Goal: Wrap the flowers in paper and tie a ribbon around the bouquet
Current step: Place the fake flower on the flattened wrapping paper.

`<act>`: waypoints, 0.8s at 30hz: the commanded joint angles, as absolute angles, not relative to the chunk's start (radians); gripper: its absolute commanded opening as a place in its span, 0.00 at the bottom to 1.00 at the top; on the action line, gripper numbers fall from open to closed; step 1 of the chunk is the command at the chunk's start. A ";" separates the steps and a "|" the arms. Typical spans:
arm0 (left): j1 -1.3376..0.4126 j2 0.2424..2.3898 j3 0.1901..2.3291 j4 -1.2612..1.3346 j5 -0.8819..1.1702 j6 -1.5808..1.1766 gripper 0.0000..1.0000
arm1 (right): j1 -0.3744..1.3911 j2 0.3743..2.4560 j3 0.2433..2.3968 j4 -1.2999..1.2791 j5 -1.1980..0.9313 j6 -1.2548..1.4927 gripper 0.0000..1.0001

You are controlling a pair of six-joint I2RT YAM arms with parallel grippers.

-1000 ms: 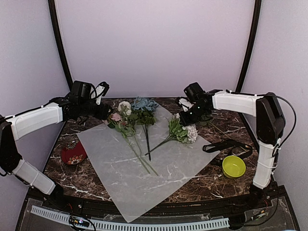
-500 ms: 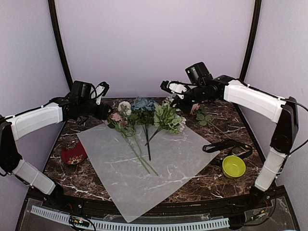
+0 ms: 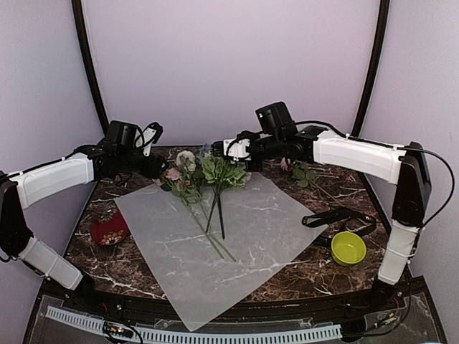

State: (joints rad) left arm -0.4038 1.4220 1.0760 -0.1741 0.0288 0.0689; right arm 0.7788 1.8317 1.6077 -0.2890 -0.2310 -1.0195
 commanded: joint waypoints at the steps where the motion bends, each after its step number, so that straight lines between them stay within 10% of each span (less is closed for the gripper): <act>1: -0.405 1.423 1.062 -0.178 0.028 0.084 0.57 | 0.788 1.915 1.620 -0.204 -0.232 -1.131 0.00; 6: -0.404 1.421 1.063 -0.178 0.027 0.084 0.57 | 0.789 1.961 1.584 -0.208 -0.245 -1.155 0.15; 9: -0.404 1.419 1.062 -0.178 0.028 0.084 0.57 | 0.789 1.940 1.529 -0.150 -0.229 -1.109 0.63; 14: -0.404 1.422 1.063 -0.177 0.031 0.084 0.57 | 0.790 1.862 1.399 0.016 -0.220 -1.025 0.98; 24: -0.404 1.414 1.062 -0.178 0.030 0.088 0.57 | 0.781 1.672 1.272 0.084 -0.344 -0.748 0.99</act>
State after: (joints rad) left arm -0.4042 1.4258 1.0760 -0.1745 0.0288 0.0753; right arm 0.7837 1.7855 1.3338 -0.0452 -0.2810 -0.9329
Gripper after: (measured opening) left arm 0.571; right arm 0.994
